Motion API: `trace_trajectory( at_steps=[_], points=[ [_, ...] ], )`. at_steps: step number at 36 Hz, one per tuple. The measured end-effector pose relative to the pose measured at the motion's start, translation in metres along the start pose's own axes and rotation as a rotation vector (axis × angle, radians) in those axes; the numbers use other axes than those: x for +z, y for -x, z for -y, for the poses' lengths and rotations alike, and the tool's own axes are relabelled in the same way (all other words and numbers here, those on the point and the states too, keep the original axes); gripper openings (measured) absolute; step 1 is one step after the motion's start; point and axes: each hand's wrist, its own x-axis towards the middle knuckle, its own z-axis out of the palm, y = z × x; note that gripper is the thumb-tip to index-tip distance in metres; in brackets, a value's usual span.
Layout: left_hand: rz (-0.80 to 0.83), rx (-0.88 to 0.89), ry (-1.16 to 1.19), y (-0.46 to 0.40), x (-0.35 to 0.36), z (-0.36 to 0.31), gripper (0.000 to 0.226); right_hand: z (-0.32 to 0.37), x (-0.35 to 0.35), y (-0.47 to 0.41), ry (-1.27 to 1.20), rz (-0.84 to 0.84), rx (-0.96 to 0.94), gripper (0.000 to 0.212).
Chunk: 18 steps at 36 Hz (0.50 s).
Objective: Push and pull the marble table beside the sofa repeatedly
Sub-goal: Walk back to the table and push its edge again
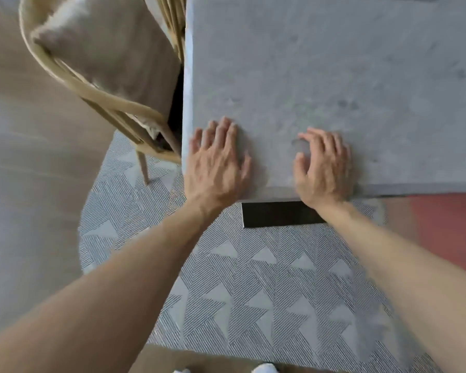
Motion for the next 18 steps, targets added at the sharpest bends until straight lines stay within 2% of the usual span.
trace_trajectory(
  at_steps=[3,10,18],
  points=[
    [-0.045,0.019,-0.031,0.000,0.001,0.000,0.060,-0.002,-0.001,0.003,0.024,-0.041,-0.020,0.039],
    [0.013,0.021,-0.012,-0.006,-0.011,0.001,0.060,0.007,-0.011,-0.004,0.059,0.005,0.003,0.043],
    [-0.007,0.031,-0.004,-0.003,-0.008,-0.001,0.058,0.010,-0.013,0.000,0.058,0.018,-0.002,0.044]
  ],
)
